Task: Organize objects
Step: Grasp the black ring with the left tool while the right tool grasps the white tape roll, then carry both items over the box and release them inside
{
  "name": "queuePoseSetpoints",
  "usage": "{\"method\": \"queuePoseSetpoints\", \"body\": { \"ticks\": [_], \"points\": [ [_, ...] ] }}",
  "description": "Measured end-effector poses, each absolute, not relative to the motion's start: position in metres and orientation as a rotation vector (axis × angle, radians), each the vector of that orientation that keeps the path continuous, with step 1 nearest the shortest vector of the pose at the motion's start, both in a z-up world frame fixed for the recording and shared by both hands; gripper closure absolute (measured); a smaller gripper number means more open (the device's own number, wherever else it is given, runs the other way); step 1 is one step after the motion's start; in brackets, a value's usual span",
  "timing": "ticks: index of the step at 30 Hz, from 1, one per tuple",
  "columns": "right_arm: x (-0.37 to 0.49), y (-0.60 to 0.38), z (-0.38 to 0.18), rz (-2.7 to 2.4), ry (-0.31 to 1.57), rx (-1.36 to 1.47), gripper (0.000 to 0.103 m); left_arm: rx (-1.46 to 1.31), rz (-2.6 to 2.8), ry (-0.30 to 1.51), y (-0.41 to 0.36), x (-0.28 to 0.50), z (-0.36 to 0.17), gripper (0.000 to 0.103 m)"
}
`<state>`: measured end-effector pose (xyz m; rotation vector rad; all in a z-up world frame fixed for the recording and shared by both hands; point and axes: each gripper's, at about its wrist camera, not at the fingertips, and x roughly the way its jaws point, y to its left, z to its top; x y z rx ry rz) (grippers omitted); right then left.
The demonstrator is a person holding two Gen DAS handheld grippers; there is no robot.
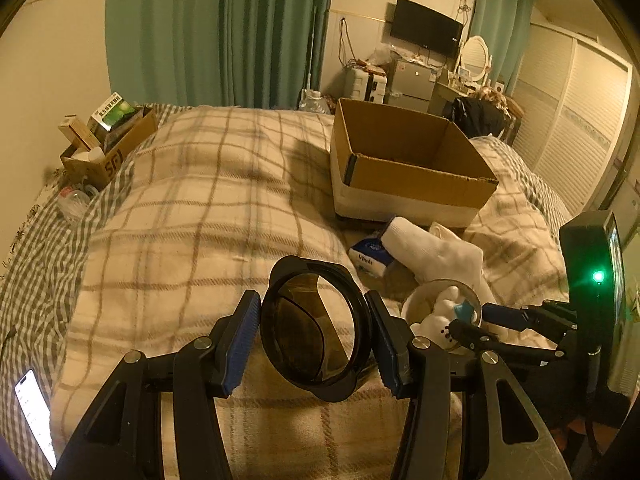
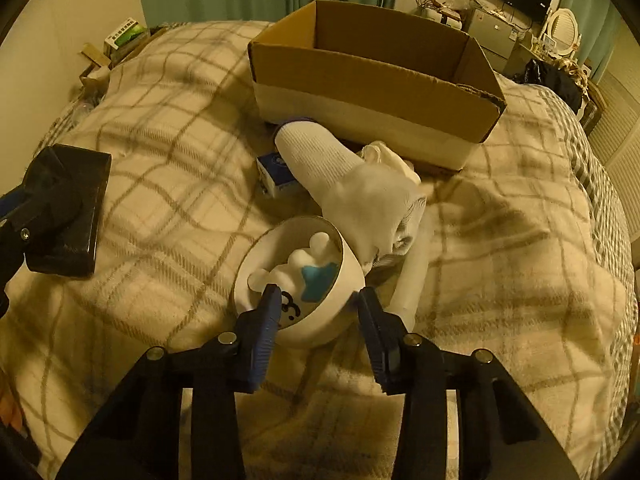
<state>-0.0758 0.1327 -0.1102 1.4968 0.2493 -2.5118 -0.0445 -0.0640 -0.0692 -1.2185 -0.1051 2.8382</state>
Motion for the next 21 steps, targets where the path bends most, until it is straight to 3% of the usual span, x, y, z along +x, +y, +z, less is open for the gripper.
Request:
{"method": "queuePoseSetpoints", "body": {
  "ticks": [7,21],
  "points": [
    [-0.070,0.144,-0.104,-2.576,0.256,1.493,0.095,-1.222,2.838,-0.098,-0.061,-0.040,-0.068,0.049],
    [-0.049,0.155,-0.030,-2.696,0.277,1.275,0.099,-1.130,2.839,-0.071,-0.048,-0.026,-0.029,0.049]
  ]
}}
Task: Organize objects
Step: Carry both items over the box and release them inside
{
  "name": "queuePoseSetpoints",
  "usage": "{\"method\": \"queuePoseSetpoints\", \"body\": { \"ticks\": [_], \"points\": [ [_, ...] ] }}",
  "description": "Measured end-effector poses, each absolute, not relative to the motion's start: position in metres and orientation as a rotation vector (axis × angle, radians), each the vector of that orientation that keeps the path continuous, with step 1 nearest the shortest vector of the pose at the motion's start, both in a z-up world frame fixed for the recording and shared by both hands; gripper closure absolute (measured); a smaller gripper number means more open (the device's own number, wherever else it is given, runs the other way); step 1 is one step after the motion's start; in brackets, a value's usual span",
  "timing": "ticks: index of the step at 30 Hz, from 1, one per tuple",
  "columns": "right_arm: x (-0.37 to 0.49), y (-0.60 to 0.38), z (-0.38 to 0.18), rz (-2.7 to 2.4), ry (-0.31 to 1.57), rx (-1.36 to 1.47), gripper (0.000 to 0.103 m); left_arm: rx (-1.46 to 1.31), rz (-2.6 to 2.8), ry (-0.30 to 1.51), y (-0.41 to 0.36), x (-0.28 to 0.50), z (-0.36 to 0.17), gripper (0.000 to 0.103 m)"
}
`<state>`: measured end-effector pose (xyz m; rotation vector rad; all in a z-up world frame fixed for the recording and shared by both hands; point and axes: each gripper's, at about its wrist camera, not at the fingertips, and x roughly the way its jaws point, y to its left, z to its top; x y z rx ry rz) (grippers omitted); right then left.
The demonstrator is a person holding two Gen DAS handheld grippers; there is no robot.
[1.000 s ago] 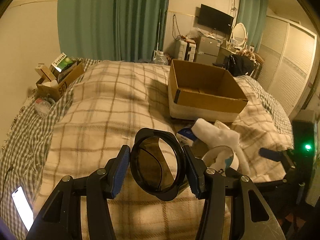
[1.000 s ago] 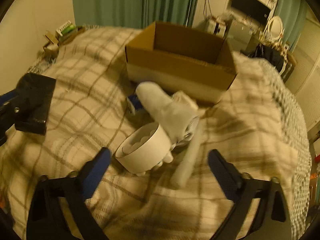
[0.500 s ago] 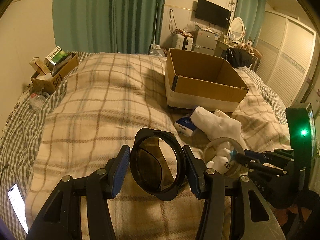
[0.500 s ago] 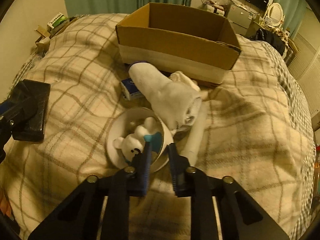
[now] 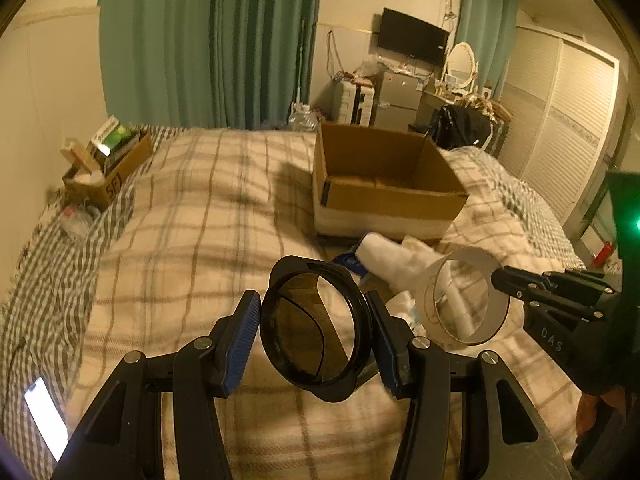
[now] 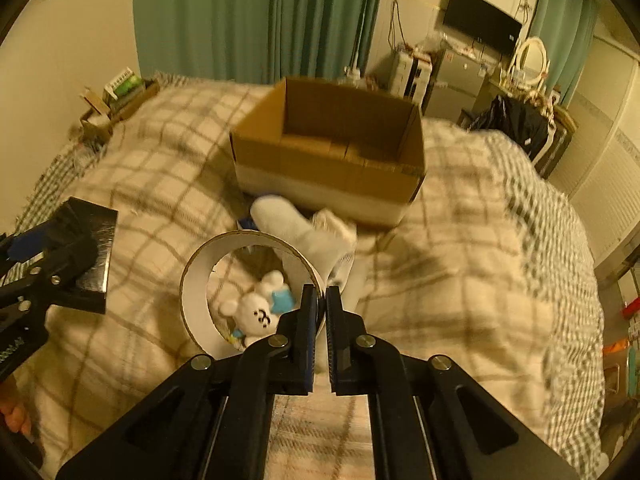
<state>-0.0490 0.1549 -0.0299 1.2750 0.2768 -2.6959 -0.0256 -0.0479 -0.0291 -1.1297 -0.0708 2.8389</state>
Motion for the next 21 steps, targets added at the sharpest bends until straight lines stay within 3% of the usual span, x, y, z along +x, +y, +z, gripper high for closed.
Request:
{"method": "queuePoseSetpoints", "body": {
  "ticks": [12,21],
  "points": [
    [-0.060,0.169,0.056,-2.776,0.342,1.041,0.099,-1.003,2.830,0.035,-0.021,-0.066,0.030,0.049],
    [-0.136,0.182,0.085,-2.823,0.357,0.965,0.099,-0.934,2.828,0.098,0.002,-0.143,0.048,0.049]
  ]
}}
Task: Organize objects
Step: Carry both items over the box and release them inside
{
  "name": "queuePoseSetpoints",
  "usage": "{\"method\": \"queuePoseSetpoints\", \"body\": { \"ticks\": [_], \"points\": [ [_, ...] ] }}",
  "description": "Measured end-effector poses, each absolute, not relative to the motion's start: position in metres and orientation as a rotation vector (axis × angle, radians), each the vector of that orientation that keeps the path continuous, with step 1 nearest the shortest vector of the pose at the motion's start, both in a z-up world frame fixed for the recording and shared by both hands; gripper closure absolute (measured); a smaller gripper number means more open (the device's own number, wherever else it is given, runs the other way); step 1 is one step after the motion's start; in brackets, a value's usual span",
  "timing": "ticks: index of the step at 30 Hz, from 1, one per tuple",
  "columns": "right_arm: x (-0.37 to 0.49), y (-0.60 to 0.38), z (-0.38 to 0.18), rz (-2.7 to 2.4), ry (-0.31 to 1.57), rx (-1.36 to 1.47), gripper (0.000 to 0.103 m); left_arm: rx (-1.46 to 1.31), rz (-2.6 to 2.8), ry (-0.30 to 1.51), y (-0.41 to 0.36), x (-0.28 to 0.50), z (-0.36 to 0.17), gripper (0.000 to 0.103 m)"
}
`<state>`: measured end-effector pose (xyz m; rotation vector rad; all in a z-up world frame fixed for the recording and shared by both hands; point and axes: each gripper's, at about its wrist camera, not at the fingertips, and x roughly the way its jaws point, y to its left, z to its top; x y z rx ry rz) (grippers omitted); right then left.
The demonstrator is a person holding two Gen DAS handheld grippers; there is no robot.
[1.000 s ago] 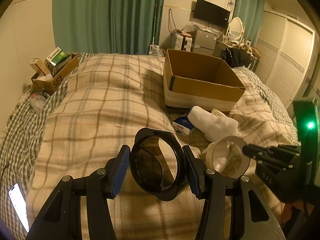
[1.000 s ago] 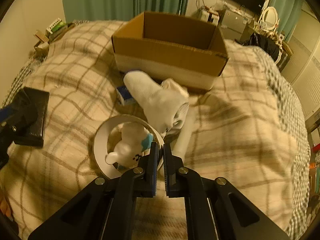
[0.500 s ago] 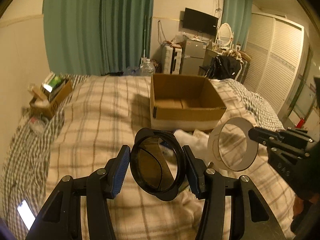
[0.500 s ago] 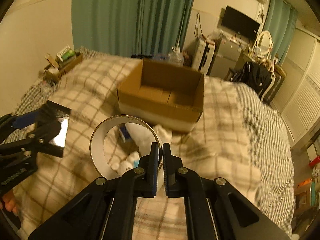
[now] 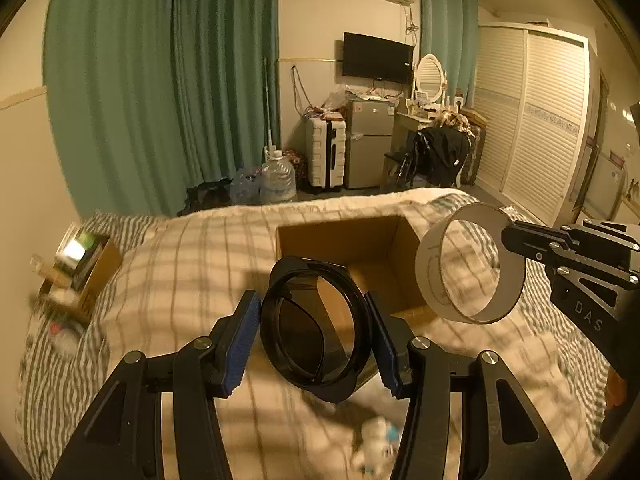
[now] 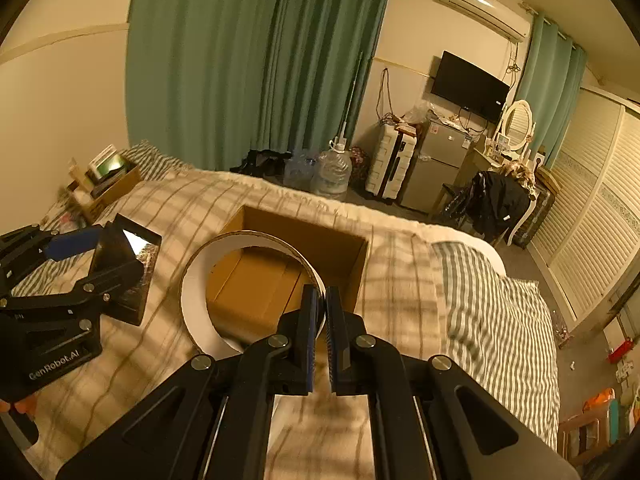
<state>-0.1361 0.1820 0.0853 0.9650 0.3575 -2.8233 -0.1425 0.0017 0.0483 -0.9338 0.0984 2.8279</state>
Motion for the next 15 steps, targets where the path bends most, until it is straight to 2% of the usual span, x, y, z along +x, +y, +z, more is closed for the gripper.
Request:
{"method": "queuePoseSetpoints", "body": {
  "ticks": [8,15],
  "points": [
    [-0.231,0.193,0.065,-2.825,0.376,1.021,0.099,-0.995,2.801,0.173,0.027,-0.237,0.020,0.049],
    [-0.299,0.200,0.011,-2.789,0.363,1.116,0.099,-1.119,2.754,0.196,0.040,-0.298,-0.034,0.049]
  ]
}}
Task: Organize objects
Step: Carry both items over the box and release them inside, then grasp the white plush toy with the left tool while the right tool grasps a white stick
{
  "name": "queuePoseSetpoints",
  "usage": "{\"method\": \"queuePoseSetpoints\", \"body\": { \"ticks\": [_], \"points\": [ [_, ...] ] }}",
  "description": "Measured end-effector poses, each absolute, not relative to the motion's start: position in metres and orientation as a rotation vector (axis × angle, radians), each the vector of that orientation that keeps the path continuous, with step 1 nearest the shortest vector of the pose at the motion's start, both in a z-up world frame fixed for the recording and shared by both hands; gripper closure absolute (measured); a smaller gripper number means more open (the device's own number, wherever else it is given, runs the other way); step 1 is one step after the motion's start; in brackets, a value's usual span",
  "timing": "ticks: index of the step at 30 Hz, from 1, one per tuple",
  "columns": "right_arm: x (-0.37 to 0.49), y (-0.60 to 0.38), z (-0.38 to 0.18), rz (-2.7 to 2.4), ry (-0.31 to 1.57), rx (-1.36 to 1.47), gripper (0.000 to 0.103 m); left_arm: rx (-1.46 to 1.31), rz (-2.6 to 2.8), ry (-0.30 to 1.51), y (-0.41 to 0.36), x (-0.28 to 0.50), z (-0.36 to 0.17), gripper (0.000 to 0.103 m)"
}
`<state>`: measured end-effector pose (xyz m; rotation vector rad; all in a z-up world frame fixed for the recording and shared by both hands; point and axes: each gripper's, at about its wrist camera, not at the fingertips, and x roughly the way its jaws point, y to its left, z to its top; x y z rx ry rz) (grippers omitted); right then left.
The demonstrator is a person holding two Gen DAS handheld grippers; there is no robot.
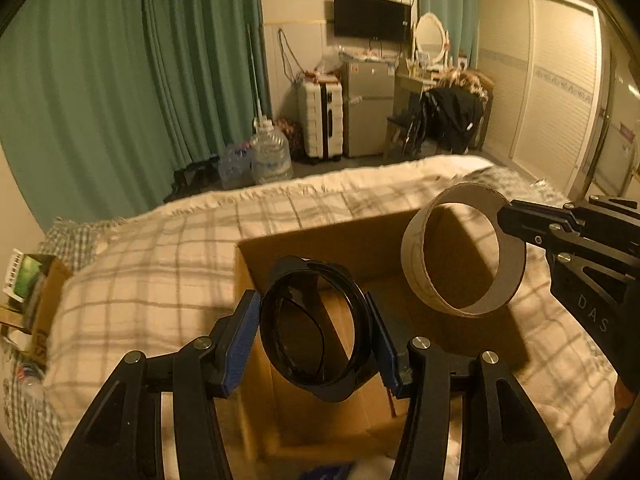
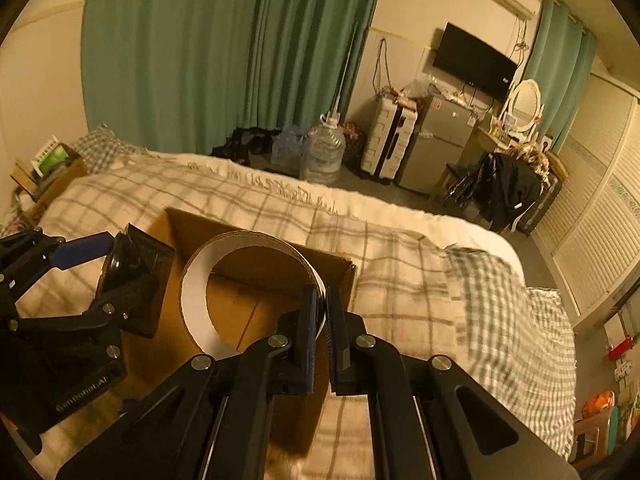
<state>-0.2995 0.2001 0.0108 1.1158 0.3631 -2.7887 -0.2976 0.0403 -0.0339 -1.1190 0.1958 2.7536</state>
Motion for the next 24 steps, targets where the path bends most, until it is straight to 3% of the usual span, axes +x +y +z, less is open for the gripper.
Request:
{"method": "queuePoseSetpoints", "body": {
  "ticks": [8,10,11,12,14,15,16,24],
  "points": [
    [-0.327,0.214,-0.042,-2.705,0.242,1.212,0.099,-1.171,2.721,0.207,0.043,-0.315,-0.074,0.047],
    [-0.326,0.217,-0.045,-2.686,0.208,1.222,0.098,-1.182,2.723,0.200,0.045,-0.312,-0.075,0.041],
    [-0.324,0.218,-0.044,-2.681,0.191,1.220,0.096,-1.188,2.731,0.192,0.045,-0.310,-0.075,0.030],
    [-0.321,0.221,-0.040,-2.678,0.162,1.213,0.091,-1.193,2.740,0.181,0.045,-0.307,-0.072,0.020],
    [-0.314,0.225,-0.034,-2.694,0.145,1.205,0.071,-1.164,2.754,0.164,0.044,-0.294,-0.061,0.016],
    [-0.308,0.226,-0.026,-2.711,0.146,1.196,0.056,-1.154,2.760,0.168,0.041,-0.293,-0.055,0.015],
    [-0.299,0.228,-0.016,-2.733,0.149,1.173,0.050,-1.148,2.767,0.177,0.041,-0.290,-0.050,0.014],
    [-0.223,0.237,0.073,-2.823,0.242,1.028,0.039,-1.031,2.850,0.201,0.025,-0.222,0.019,0.000]
  ]
}}
